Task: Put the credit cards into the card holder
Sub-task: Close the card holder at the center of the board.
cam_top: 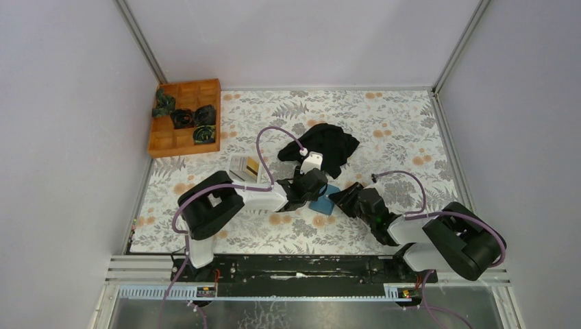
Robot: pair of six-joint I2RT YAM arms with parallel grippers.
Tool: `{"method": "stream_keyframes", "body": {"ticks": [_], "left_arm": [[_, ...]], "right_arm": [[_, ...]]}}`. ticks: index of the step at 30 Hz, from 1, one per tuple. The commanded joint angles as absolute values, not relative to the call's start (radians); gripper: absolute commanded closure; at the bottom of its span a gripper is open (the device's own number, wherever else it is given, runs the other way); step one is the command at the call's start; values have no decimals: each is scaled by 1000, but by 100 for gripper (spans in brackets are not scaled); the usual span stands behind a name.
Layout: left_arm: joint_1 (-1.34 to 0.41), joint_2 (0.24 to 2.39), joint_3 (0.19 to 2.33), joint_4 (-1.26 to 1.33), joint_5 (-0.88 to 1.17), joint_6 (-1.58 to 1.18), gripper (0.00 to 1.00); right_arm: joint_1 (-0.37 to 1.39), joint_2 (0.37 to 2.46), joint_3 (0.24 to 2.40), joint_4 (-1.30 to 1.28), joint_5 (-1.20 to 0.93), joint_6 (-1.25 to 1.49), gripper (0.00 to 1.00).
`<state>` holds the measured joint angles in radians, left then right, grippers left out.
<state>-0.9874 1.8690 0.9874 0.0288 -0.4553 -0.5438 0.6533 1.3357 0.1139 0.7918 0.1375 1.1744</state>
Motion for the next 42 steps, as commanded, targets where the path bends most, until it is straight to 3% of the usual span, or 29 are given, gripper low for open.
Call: {"method": "stream_keyframes", "body": {"ticks": [1,42], "left_arm": [[-1008,1914,979,-54,-411,-543,47],[-1013,1943,1000,-49,-400,-546,50]], "right_arm": [[653,1357,97,790,115,1167,57],[653,1438,56,931,95,1218,56]]}}
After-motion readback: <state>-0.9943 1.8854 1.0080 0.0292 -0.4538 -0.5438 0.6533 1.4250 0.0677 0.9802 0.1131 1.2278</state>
